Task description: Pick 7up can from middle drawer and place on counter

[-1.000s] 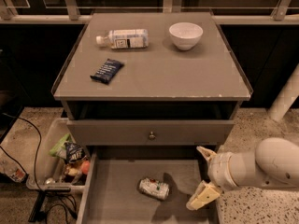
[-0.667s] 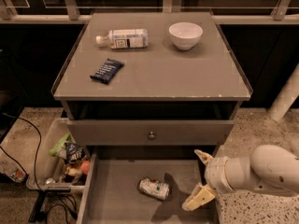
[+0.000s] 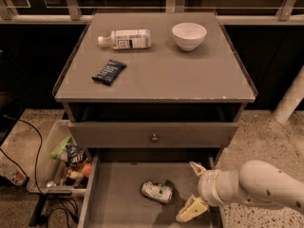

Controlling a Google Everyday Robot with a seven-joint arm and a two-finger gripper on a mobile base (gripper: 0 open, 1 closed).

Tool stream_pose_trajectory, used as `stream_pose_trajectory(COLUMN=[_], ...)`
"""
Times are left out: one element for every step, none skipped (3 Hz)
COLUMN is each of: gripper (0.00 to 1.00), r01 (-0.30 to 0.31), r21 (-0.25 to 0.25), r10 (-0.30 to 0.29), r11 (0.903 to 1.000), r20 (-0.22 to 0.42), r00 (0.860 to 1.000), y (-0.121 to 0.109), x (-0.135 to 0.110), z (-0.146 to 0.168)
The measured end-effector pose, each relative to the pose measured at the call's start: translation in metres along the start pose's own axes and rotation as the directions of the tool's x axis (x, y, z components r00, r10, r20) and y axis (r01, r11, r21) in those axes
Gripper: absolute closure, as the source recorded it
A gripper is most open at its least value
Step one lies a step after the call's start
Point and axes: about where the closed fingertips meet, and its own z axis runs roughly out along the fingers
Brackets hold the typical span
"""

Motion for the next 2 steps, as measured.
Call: stream_pose_trajectory(gripper=[0.00,0.00], r01=[-0.019,-0.013], r21=[0.028,0.065], r10=[0.019,0.012], r11=[0.9994,0.9978], r20=[0.008,0.025], r00=[1.000,1.000], y=[-0.001,-0.003], x=[0.020,0.034], z=[0.035,0.070])
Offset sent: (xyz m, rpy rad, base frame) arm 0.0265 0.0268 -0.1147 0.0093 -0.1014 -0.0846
